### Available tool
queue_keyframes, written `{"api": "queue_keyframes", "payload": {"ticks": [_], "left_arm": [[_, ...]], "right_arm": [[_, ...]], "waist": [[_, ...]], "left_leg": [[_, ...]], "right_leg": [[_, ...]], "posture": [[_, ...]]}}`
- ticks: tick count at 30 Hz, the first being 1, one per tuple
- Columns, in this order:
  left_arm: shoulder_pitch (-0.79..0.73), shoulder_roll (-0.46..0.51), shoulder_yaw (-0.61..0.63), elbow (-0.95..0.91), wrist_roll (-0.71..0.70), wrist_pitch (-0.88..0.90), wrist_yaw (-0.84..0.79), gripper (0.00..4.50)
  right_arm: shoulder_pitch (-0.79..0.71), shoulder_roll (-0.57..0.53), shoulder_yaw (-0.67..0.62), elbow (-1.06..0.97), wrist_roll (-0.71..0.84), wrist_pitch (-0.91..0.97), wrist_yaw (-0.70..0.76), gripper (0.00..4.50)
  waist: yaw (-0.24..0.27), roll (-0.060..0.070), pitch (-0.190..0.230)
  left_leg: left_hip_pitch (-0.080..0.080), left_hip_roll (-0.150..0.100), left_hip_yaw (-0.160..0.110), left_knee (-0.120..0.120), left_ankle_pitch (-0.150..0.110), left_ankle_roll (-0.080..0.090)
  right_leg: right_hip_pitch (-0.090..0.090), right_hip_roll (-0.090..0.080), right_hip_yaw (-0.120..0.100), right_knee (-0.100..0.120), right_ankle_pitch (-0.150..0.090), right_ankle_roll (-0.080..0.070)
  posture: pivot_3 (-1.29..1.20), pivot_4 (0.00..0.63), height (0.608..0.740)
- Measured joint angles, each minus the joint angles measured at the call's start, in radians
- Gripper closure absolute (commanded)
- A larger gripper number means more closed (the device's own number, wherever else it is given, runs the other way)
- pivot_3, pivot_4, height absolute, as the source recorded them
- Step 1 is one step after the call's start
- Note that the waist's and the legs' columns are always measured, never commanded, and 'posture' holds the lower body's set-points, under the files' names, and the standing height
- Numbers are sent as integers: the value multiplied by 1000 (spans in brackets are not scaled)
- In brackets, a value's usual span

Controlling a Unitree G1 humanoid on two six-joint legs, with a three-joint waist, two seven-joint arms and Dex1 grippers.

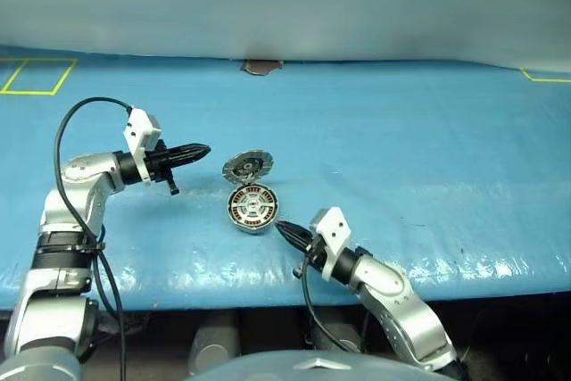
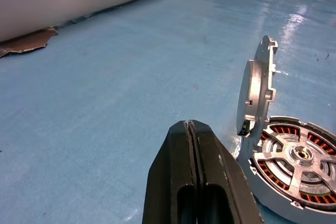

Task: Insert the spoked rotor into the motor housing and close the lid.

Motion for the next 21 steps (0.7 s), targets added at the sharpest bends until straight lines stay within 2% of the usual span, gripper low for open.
{"api": "queue_keyframes", "payload": {"ticks": [11,16,21], "left_arm": [[-254,-123,-122,321,105,-104,-143,4470],[-325,-180,-156,417,143,-146,-196,4470],[-353,-194,-167,457,174,-161,-259,4470]], "right_arm": [[91,42,-42,35,7,-152,-56,4500],[79,55,-41,44,14,-156,-68,4500],[72,47,-40,48,14,-156,-68,4500]], "waist": [[2,-1,0],[-2,-1,1],[-3,-1,1]], "left_leg": [[-1,0,0,1,0,0],[-1,0,1,1,0,0],[-1,0,0,1,0,0]], "right_leg": [[0,0,1,0,0,1],[0,0,2,0,1,1],[0,1,2,0,1,2]], "posture": [[0,150,740],[0,150,740],[0,150,740]]}}
